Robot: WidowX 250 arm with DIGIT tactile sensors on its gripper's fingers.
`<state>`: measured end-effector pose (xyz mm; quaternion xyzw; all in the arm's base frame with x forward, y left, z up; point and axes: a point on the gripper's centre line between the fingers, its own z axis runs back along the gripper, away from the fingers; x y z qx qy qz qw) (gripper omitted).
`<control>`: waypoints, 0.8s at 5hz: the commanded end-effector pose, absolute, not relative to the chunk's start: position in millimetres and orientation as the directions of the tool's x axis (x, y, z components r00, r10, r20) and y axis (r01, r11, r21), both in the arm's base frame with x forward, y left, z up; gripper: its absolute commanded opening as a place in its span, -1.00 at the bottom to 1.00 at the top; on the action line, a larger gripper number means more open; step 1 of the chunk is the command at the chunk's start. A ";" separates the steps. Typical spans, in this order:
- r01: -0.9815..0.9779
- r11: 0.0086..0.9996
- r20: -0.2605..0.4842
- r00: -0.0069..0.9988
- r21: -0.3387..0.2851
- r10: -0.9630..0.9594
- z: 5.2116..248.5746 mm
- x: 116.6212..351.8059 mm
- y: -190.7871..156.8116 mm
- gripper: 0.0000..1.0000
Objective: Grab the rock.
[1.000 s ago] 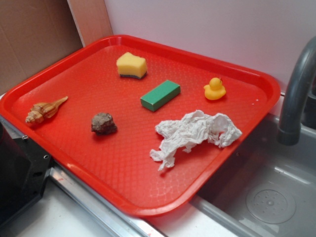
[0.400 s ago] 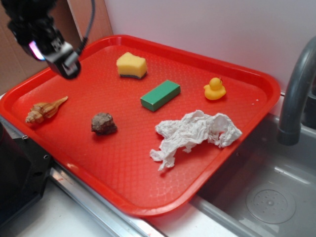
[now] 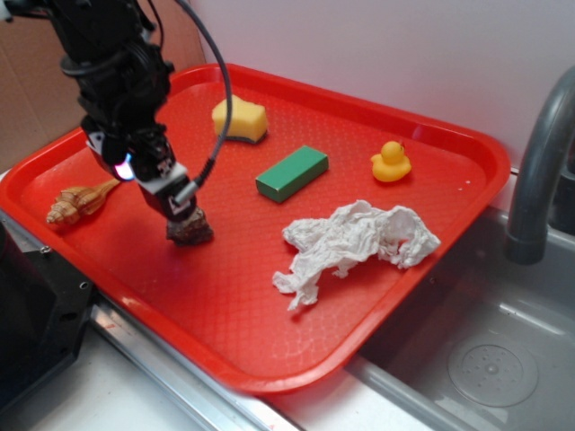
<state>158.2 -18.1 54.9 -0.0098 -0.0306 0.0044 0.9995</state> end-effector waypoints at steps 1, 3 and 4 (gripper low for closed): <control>0.136 0.990 0.071 0.988 -0.026 -0.134 47.5 183.0 -65.7 1.00; 0.136 0.990 -0.042 0.990 0.042 -0.134 19.4 167.4 -58.7 1.00; 0.109 0.992 -0.038 0.994 0.061 -0.107 26.1 164.4 -47.0 1.00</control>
